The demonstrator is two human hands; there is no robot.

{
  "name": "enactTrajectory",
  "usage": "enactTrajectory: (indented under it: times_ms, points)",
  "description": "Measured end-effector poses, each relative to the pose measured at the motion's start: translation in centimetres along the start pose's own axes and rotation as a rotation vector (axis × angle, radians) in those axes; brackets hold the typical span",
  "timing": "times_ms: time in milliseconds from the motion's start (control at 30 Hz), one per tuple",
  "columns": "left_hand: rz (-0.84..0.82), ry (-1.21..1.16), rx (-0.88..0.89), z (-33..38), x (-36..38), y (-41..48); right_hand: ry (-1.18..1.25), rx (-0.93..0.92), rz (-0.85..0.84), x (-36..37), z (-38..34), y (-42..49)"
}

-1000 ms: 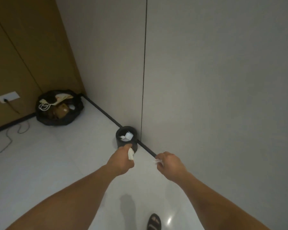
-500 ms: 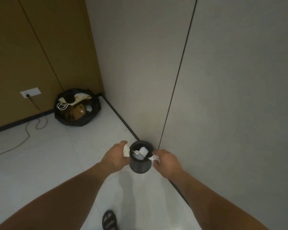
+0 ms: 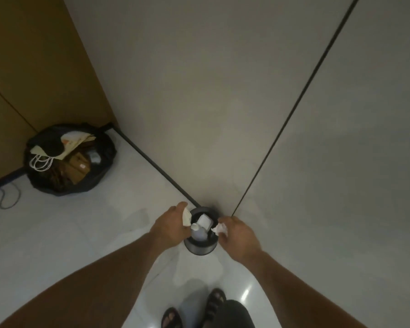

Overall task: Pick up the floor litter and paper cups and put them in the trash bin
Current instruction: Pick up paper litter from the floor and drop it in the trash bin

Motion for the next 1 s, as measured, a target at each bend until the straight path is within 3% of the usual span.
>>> enactTrajectory:
  times_ms: [300, 633, 767, 1000]
  points:
    - [-0.117, 0.054, -0.058, -5.3, 6.7, 16.7, 0.09, 0.081, -0.104, 10.0, 5.9, 15.0]
    - [-0.155, 0.221, 0.119, -14.6, 23.1, 33.2, 0.078, 0.279, -0.177, 29.2, 16.9, 27.9]
    - [-0.108, 0.364, 0.256, -17.5, 27.8, 36.7, 0.008, 0.367, -0.165, 34.7, 20.3, 29.6]
    - [-0.232, 0.455, 0.209, -21.9, 29.4, 35.4, 0.035, 0.537, -0.207, 36.1, 21.3, 26.1]
Point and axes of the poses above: each hand's wrist, its own y-axis towards the middle knuckle, its own x-axis out of the palm, z = x × y, the point moved 9 cm from there along y, towards the middle knuckle
